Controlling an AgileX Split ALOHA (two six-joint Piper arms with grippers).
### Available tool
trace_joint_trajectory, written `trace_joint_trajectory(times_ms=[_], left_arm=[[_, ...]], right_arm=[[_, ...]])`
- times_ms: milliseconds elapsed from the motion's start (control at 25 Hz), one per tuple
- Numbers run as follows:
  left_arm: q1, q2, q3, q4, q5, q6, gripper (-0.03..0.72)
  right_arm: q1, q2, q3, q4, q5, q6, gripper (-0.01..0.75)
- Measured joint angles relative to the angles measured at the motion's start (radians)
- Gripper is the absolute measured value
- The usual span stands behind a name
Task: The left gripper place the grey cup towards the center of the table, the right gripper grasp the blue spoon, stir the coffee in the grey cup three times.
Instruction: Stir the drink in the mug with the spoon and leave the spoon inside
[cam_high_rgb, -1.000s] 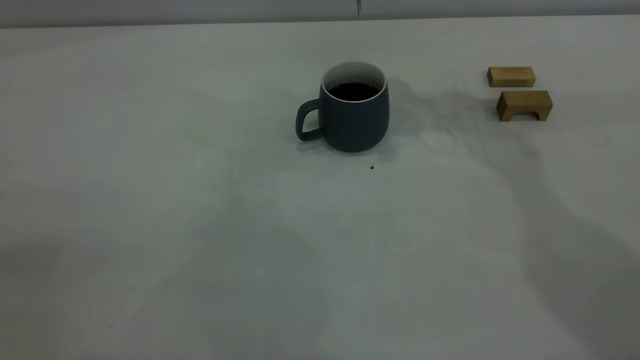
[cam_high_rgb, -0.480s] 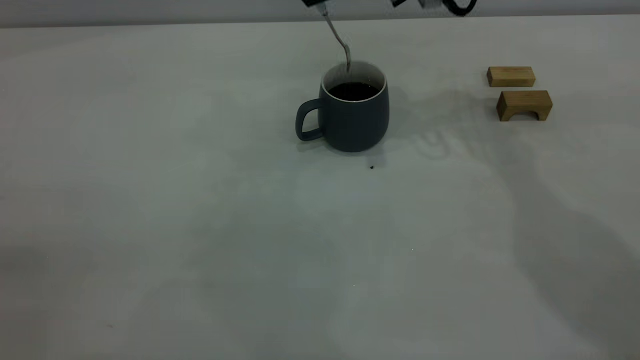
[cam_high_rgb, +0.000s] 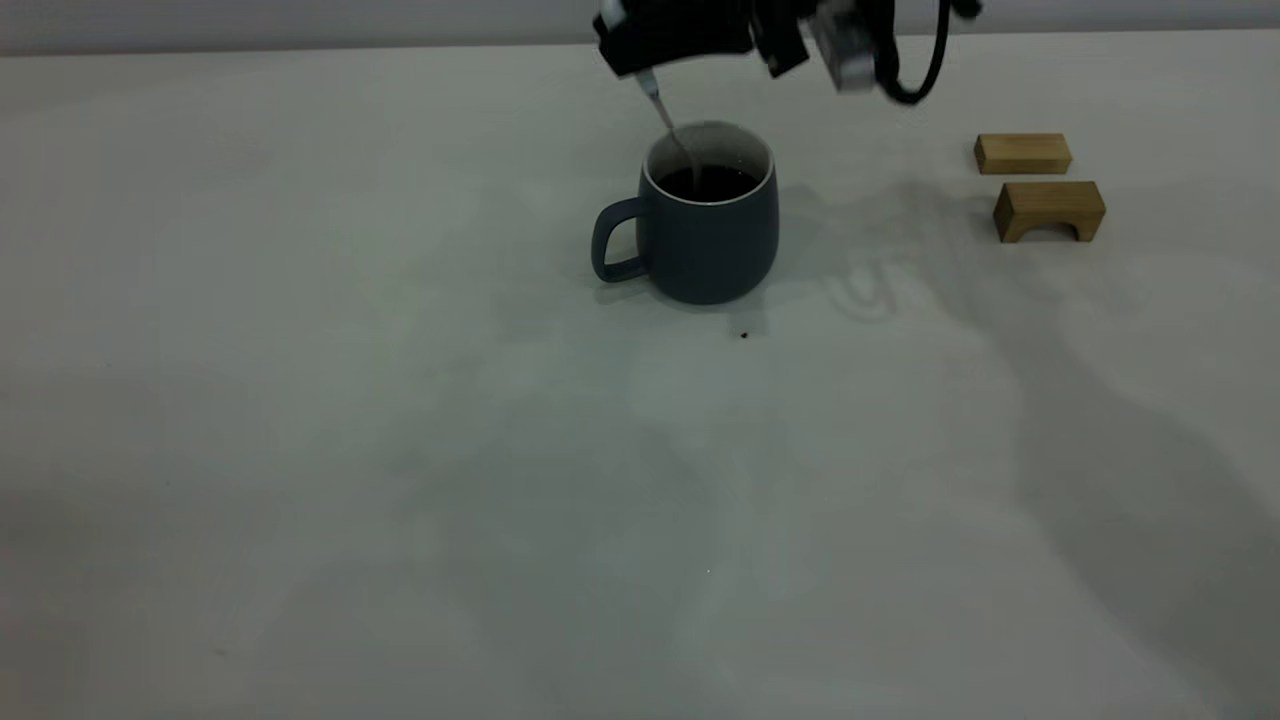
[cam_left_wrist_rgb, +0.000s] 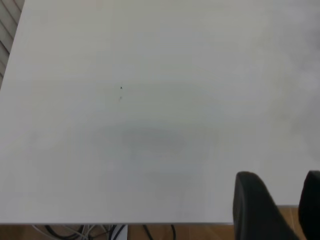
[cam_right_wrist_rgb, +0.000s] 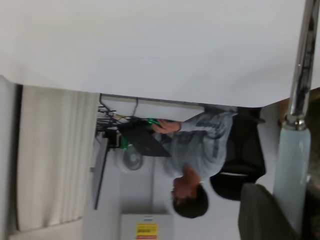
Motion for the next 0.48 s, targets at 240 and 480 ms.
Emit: trace_joint_trajectory(times_ms=[240, 480], left_arm=[[0.0, -0.001, 0.0, 0.0, 0.0, 0.0, 0.297], [0.0, -0.001, 0.0, 0.0, 0.0, 0.001, 0.297]], right_arm=[[-0.021, 0.052, 0.0, 0.07, -0.016, -0.054, 0.136], [-0.044, 0.068, 0.0, 0.1, -0.04, -0.194, 0.136]])
